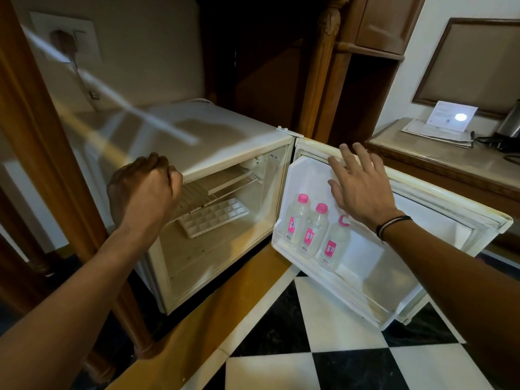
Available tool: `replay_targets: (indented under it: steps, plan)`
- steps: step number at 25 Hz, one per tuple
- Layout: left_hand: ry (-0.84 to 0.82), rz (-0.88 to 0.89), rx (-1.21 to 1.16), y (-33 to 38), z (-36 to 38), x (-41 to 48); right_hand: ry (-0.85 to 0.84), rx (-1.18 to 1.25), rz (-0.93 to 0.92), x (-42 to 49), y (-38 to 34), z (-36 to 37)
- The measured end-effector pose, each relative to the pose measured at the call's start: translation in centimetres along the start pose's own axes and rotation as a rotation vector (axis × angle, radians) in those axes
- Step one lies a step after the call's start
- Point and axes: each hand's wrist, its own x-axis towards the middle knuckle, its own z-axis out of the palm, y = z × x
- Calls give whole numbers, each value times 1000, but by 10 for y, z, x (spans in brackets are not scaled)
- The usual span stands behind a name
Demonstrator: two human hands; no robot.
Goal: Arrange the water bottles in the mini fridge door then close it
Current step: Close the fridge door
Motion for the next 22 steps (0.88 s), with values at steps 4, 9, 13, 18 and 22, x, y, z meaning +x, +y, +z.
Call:
replay_targets:
  steps: [4, 9, 13, 18, 22]
  plan:
    - [-139, 4, -163, -6, 8, 3, -342, 40, 174, -9, 15, 8]
    - [-24, 5, -62, -3, 3, 3, -414, 4, 167, -9, 5, 2]
    - [-32, 37, -7, -6, 5, 2, -460, -9, 160, -9, 2, -10]
    - [-56, 87, -38, -12, 16, -1, -559, -6, 41, 4, -6, -48]
    - [-63, 116, -43, -22, 29, -4, -677, 97, -65, 22, -22, -82]
